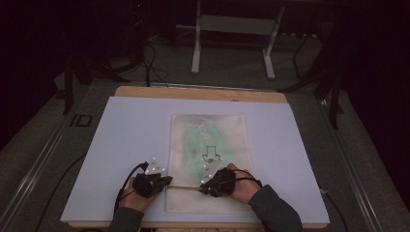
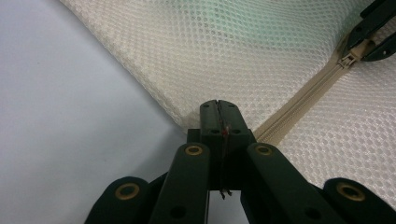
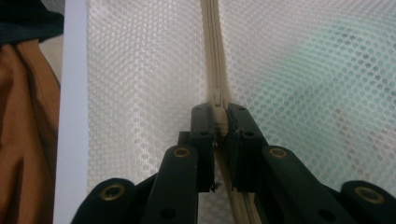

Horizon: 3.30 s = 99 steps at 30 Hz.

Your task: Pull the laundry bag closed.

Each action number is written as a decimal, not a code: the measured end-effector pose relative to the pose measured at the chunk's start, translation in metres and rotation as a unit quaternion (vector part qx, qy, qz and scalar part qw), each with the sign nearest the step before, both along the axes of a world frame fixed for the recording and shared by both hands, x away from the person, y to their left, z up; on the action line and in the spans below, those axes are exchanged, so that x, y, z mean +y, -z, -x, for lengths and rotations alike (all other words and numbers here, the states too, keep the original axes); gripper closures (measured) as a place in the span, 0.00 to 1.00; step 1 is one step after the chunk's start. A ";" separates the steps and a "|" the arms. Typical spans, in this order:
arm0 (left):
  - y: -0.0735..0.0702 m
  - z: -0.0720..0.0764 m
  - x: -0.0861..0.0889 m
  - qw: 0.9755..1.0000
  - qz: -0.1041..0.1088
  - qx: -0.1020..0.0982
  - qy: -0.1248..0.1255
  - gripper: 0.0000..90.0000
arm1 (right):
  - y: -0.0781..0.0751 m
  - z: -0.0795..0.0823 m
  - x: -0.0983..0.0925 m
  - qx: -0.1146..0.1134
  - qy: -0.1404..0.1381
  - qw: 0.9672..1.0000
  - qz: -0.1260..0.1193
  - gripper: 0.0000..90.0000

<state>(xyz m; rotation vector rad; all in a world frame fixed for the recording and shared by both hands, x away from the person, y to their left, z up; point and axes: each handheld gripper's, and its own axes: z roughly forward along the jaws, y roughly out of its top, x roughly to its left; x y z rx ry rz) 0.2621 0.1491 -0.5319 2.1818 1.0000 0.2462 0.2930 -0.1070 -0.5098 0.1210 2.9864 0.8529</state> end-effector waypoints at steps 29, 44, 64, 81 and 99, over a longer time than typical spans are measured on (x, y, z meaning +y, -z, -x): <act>0.000 0.000 0.001 1.000 0.001 0.001 0.002 0.99 | -0.003 0.000 -0.020 0.000 0.010 1.000 0.005 0.92; 0.000 0.000 0.001 1.000 0.002 0.001 0.000 0.99 | -0.003 0.001 -0.026 0.004 0.014 1.000 0.001 0.92; 0.000 0.000 0.000 1.000 -0.001 0.000 0.002 0.99 | -0.006 0.003 -0.035 0.001 0.018 1.000 -0.001 0.92; 0.000 0.000 0.000 1.000 -0.005 -0.003 0.003 0.99 | -0.006 0.005 -0.049 0.008 0.027 1.000 -0.005 0.92; -0.001 0.001 -0.001 1.000 -0.009 -0.005 0.003 0.99 | -0.006 0.006 -0.051 0.011 0.026 1.000 -0.011 0.92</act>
